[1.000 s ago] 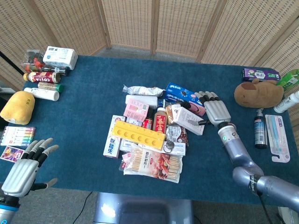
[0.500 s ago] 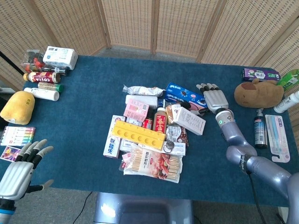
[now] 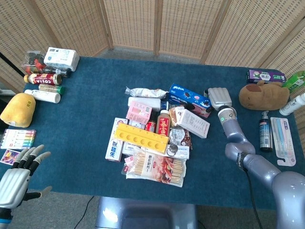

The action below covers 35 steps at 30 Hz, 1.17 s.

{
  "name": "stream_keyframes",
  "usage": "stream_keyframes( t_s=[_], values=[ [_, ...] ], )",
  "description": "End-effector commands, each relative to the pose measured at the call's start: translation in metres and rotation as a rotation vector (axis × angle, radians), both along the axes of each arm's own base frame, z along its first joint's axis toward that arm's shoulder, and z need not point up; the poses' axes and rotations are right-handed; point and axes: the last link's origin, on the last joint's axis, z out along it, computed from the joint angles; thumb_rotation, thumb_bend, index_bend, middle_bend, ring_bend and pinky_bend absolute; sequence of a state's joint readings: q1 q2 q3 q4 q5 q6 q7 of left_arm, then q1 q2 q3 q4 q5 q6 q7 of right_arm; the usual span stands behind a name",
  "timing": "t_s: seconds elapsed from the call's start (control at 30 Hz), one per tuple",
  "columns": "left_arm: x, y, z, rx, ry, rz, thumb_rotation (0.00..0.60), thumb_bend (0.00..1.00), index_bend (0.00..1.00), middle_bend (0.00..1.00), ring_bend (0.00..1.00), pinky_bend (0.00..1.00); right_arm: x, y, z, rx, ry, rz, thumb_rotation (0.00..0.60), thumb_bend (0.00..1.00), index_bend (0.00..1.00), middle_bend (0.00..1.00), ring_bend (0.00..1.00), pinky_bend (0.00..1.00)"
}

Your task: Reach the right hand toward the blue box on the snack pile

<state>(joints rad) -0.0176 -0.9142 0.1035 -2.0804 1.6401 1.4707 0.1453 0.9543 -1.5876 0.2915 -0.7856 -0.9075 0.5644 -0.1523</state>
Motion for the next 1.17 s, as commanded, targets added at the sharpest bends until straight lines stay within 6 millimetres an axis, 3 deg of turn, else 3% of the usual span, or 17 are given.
stream_keyframes(
  t_s=[0.03, 0.33, 0.63, 0.83, 1.17],
  values=[
    [-0.002, 0.0, 0.002, 0.006, 0.002, 0.005, 0.6, 0.14, 0.16, 0.0, 0.0, 0.0, -0.004, 0.009, 0.01, -0.067, -0.075, 0.026, 0.6, 0.1, 0.76, 1.0, 1.0, 0.97],
    [-0.002, 0.003, -0.003, -0.017, -0.015, -0.013, 0.6, 0.14, 0.16, 0.0, 0.0, 0.0, -0.003, 0.039, 0.054, -0.207, -0.228, 0.102, 0.6, 0.11, 0.77, 1.0, 1.0, 0.98],
    [0.002, 0.001, -0.008, -0.044, -0.032, -0.038, 0.6, 0.14, 0.17, 0.0, 0.0, 0.0, 0.005, 0.094, 0.105, -0.344, -0.534, 0.075, 0.6, 0.11, 0.77, 1.0, 1.0, 0.98],
    [0.005, -0.006, -0.004, -0.039, -0.029, -0.052, 0.6, 0.14, 0.16, 0.0, 0.0, 0.0, 0.013, 0.12, 0.124, -0.364, -0.669, 0.07, 0.6, 0.11, 0.77, 1.0, 1.0, 0.98],
    [0.006, -0.014, -0.001, -0.031, -0.037, -0.066, 0.6, 0.14, 0.16, 0.0, 0.0, 0.0, 0.013, 0.139, 0.133, -0.363, -0.663, 0.085, 0.6, 0.11, 0.76, 1.0, 1.0, 0.98]
  ],
)
